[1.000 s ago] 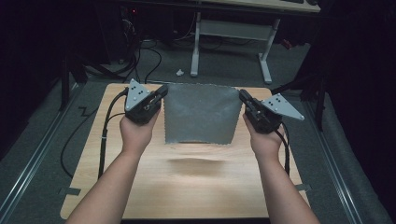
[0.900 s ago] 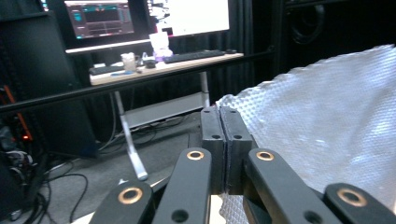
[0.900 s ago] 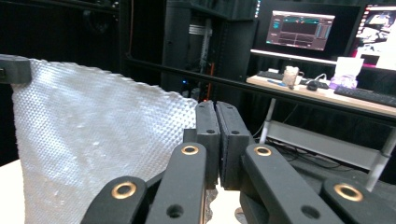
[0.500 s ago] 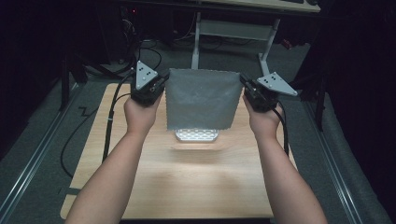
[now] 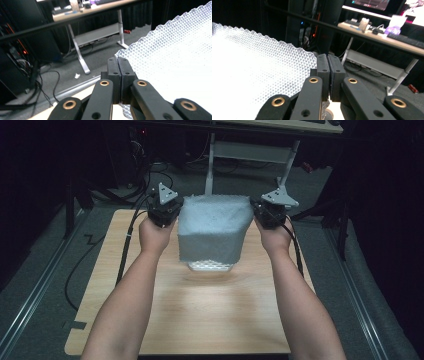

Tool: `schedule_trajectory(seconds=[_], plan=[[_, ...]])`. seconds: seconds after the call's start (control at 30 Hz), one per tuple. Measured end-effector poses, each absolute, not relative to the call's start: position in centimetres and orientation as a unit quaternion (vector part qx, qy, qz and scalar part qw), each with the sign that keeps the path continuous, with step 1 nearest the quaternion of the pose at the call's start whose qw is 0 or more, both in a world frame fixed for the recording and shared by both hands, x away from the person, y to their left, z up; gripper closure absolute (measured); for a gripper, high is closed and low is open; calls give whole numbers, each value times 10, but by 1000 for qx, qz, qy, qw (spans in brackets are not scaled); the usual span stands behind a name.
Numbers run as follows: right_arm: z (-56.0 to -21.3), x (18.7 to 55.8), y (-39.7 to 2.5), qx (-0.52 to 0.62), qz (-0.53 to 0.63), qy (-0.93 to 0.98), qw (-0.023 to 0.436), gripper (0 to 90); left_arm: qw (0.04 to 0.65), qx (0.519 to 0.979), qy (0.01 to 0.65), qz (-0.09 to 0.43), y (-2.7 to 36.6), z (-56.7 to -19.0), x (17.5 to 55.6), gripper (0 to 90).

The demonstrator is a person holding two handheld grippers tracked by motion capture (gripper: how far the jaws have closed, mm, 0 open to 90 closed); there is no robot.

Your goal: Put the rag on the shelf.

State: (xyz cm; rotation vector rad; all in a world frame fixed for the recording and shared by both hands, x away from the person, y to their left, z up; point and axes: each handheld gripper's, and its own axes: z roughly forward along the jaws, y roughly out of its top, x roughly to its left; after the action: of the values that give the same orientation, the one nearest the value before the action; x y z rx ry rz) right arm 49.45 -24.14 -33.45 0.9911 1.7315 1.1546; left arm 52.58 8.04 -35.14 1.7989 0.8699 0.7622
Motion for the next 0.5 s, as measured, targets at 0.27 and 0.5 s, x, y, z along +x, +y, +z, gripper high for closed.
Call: schedule_trajectory(seconds=[0.27,0.5], plan=[[-367,509,-246,404,456,706,359,896,476,758,365,256,89,-378,534,893],[-389,505,-246,408,450,722,332,895,469,772,365,224,95,-403,523,893]])
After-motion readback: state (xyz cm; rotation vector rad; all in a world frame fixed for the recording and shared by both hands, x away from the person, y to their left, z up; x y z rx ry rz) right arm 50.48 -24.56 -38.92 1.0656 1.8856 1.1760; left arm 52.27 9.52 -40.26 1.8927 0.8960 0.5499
